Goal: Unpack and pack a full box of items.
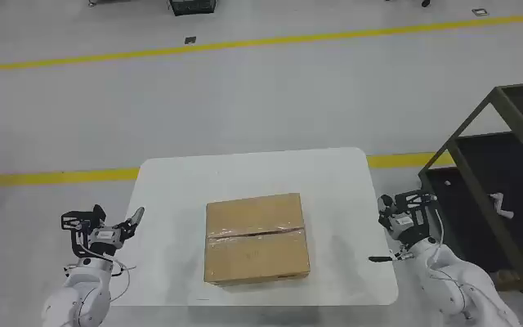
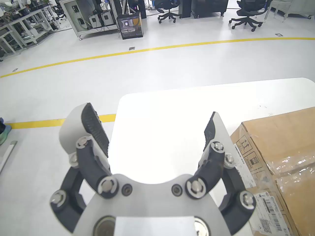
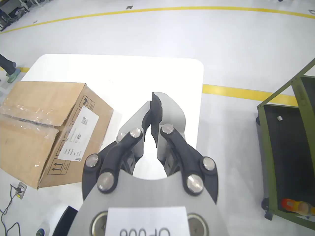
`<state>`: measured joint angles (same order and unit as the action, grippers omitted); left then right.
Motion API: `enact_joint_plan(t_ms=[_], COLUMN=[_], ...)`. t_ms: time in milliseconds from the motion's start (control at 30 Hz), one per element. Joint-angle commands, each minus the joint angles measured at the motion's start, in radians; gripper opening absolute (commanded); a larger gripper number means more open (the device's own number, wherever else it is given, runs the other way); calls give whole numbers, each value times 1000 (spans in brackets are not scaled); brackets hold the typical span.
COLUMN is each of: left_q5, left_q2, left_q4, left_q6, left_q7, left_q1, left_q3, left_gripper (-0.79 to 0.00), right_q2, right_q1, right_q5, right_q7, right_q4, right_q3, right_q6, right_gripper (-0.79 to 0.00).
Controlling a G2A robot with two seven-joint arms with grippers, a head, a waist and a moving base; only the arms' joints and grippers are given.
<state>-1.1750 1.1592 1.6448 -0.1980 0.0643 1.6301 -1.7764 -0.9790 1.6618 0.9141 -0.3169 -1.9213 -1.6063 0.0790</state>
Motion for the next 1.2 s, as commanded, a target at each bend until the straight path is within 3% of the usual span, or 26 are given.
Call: enact_joint_plan(t_ms=[0, 467, 767, 833, 867, 1167], left_q5=[0, 0, 0, 0, 0, 0], left_q2=[0, 0, 0, 0, 0, 0], left_q4=[0, 0, 0, 0, 0, 0], left_q6=[0, 0, 0, 0, 0, 0], left_q7=[0, 0, 0, 0, 0, 0], left_q1=[0, 0, 0, 0, 0, 0], left_q3=[0, 0, 0, 0, 0, 0], left_gripper=[0, 0, 0, 0, 0, 0], right_q2=[-1, -11, -13, -13, -13, -13], right_q1=[5, 20, 17, 17, 17, 17], right_q5=[8, 191, 182, 182, 182, 182], right_q7=[5, -1, 1, 1, 1, 1], right_q4=[-1, 63, 72, 72, 72, 72], right_q3=[4, 107, 116, 116, 116, 116], right_q6=[7, 49, 51, 51, 51, 51], right_gripper=[-785, -785, -785, -727, -785, -785])
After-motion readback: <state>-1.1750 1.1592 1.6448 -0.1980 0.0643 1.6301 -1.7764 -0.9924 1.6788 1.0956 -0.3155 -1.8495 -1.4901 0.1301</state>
